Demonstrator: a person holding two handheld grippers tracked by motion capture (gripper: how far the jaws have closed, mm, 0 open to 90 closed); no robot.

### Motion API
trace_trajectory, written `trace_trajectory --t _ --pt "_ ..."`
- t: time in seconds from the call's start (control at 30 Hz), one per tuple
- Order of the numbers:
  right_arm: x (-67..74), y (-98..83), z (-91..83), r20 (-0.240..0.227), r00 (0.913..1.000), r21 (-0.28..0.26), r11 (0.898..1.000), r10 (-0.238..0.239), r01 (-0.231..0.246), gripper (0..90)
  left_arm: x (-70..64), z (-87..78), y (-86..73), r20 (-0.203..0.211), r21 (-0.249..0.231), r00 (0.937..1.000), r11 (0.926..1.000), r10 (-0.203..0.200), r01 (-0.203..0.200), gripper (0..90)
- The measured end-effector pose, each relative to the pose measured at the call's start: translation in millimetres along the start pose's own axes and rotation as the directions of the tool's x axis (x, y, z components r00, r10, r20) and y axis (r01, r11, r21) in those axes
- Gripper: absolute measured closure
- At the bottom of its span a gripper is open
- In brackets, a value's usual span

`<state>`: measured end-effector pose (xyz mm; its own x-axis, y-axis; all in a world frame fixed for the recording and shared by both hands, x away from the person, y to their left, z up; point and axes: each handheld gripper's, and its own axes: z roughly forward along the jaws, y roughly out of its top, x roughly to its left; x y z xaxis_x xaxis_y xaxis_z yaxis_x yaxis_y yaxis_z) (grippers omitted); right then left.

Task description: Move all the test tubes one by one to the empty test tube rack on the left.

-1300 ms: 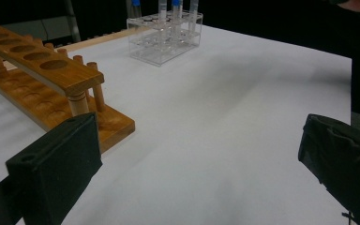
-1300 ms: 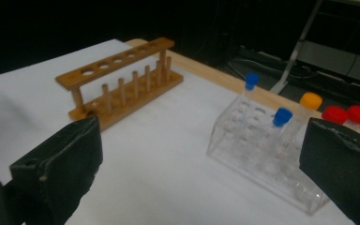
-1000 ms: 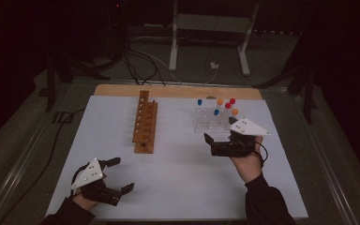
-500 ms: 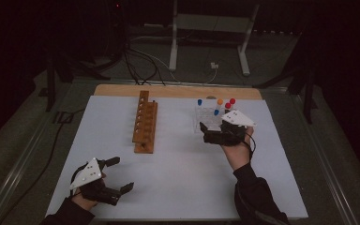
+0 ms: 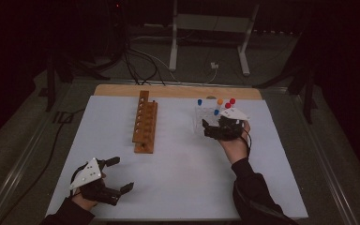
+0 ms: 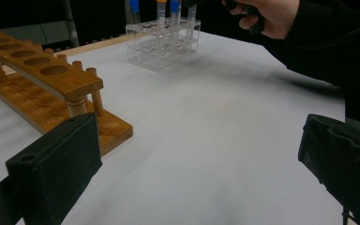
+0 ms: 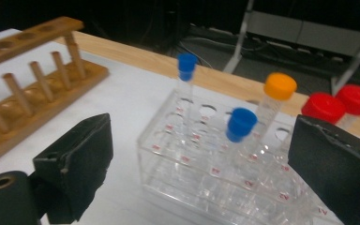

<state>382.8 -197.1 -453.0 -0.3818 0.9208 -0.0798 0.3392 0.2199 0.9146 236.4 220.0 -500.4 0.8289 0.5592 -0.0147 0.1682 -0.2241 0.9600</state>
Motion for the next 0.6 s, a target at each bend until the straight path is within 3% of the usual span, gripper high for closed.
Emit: trace_trajectory --t 0.23,0.4,0.5,0.6 --pt "-2.7 -3.5 10.6 0.055 0.9982 0.036 0.999 0.024 -0.026 22.0 -0.1 0.0 0.0 0.0 -0.001 1.0 1.0 0.001 -0.001 0.5" --pt "-5.9 -3.6 18.9 0.079 0.9958 0.067 0.996 0.047 -0.053 39.0 -0.3 -0.1 0.1 0.0 0.001 1.0 1.0 0.004 -0.004 0.5" --pt "-8.5 -4.4 23.8 0.109 0.9913 0.094 0.992 0.073 -0.084 47.7 -0.2 0.0 -0.1 0.002 0.0 1.0 1.0 0.002 -0.002 0.5" --pt "-11.7 -4.9 26.8 0.102 0.9889 0.108 0.987 0.108 -0.119 54.8 -0.1 -0.2 0.0 0.001 -0.001 1.0 1.0 0.004 -0.004 0.5"
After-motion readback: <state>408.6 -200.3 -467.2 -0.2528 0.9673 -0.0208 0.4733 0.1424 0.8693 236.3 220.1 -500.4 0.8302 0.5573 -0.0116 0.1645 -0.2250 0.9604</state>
